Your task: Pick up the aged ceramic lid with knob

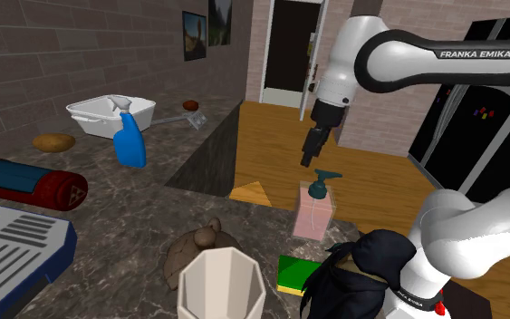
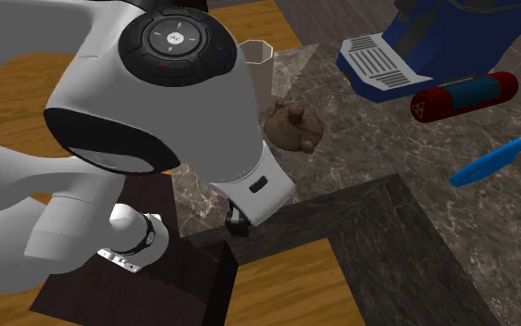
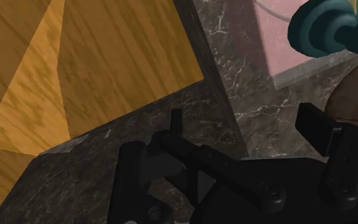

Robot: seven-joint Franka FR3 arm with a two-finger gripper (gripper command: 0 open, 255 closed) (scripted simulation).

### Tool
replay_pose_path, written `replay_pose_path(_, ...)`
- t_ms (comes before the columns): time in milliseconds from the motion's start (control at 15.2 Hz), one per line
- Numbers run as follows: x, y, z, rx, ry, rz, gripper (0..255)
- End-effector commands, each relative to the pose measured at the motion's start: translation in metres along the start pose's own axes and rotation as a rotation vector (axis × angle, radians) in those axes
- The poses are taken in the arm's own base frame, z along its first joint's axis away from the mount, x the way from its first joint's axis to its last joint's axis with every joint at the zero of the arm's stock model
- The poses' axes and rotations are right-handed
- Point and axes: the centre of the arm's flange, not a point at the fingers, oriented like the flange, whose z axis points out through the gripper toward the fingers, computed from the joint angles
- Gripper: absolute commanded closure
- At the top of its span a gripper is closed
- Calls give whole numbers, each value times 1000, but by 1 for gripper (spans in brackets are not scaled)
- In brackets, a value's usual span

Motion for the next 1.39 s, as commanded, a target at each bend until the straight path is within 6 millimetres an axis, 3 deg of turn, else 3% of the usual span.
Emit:
replay_pose_path(0, 10, -23, 9, 7, 5, -21, 0)
replay_pose_path(1320, 82, -254, 83, 65, 46, -231, 0)
